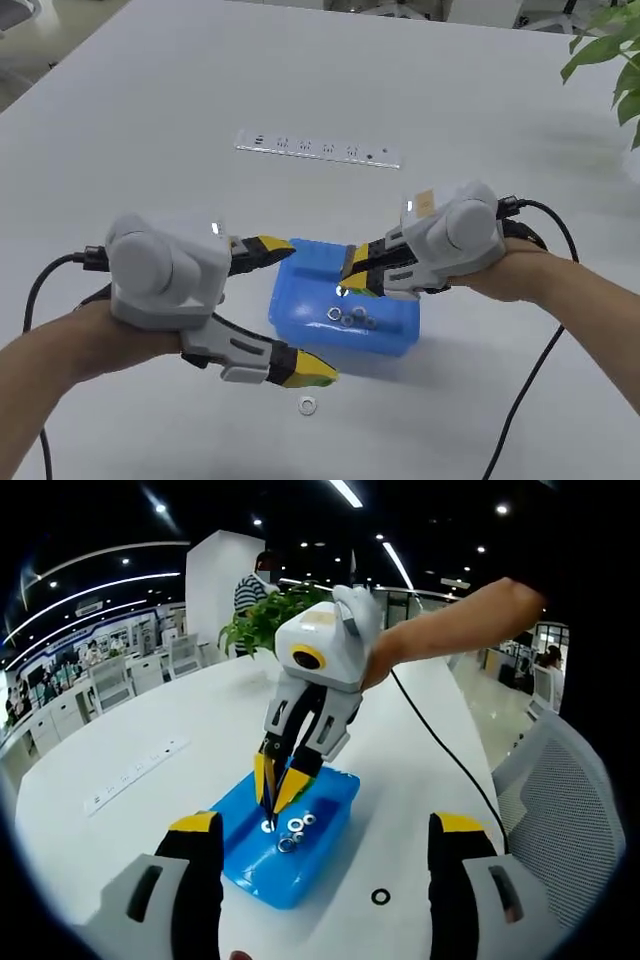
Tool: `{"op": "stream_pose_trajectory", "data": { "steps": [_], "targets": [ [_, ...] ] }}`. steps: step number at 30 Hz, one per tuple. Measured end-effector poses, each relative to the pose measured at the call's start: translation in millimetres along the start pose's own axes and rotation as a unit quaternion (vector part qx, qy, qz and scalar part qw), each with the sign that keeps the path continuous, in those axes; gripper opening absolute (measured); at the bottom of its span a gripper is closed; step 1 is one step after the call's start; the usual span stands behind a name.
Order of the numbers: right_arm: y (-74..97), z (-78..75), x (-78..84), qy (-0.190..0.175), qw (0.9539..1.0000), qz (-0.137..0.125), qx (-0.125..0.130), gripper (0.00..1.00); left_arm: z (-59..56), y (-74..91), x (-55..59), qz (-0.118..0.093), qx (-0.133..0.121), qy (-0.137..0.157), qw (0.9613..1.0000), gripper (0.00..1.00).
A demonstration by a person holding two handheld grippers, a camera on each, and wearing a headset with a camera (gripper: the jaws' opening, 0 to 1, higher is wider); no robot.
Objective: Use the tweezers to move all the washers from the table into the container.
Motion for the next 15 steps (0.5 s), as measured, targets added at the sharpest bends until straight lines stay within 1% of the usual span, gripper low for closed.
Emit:
{"op": "stream_pose_trajectory", "data": {
  "steps": [8,12,14,15],
  "targets": [
    [-3.3,-0.2,6.3,-0.005,1.0000,0.002,-0.001,0.08,7.2,-4.8,-1.1,-0.001,0.000,-0.008,1.0000,0.83],
    [-5.0,-0.3,8.6,-0.007,1.0000,0.003,-0.002,0.08,12.6,-7.2,-0.4,-0.001,-0.002,-0.013,0.9999,0.72],
    [-5.4,-0.7,8.9,-0.008,1.0000,0.000,-0.003,0.08,13.9,-8.6,0.4,0.001,0.003,-0.016,0.9999,0.64],
    [-5.6,-1.4,9.2,-0.011,0.9999,0.000,-0.003,0.08,15.2,-9.9,0.5,0.002,0.004,-0.016,0.9999,0.63]
  ]
}}
Point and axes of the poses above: the centre of the closed fingertips' face, and the gripper's own axes: y roughly backward along the fingers, z roughly to its left, x roughly out of its underside, the point moved 4 cm from there along y, roughly backward along the fingers, and after that the axes turned 14 degrees about -y, right-handed, at the moved point
